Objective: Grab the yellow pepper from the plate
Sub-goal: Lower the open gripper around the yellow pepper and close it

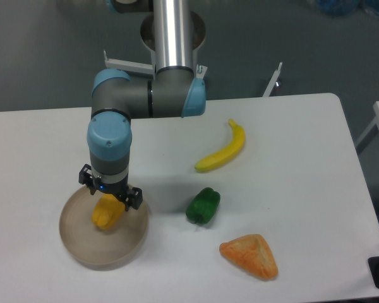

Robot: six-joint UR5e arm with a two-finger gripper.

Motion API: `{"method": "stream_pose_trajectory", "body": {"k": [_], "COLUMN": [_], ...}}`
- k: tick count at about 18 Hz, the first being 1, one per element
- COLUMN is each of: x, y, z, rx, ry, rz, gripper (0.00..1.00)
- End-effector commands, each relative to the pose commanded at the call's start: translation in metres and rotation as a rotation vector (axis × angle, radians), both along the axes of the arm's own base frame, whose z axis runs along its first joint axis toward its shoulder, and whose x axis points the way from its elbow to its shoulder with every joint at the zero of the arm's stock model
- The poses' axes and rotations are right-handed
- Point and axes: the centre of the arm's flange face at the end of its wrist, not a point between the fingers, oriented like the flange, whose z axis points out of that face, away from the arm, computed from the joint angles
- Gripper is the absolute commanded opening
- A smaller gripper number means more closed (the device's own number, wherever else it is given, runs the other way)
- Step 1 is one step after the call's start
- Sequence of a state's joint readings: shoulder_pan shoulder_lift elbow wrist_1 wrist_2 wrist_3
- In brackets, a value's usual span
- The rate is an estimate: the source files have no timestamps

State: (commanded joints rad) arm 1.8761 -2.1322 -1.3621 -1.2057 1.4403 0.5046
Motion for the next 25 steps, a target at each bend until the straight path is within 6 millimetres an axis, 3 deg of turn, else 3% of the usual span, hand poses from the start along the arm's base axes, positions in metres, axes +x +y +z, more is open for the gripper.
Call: {"method": "stream_pose_trajectory", "body": {"k": [2,14,17,19,25], "x": [0.01,0.013,0.013,0.013,0.012], "y": [-0.001,0.0,0.001,0.001,0.001], "z": [-0.004,-0.018,-0.015,-0.016,-0.011], "rx": [-0.008,-0.011,-0.004,-0.006,0.001], "ry": [0.001,0.032,0.034,0.032,0.034], "rz": [-0.015,-0.024,-0.038,-0.04,-0.038], "gripper": [1.0,0.99,0.68,0.56,0.47]}}
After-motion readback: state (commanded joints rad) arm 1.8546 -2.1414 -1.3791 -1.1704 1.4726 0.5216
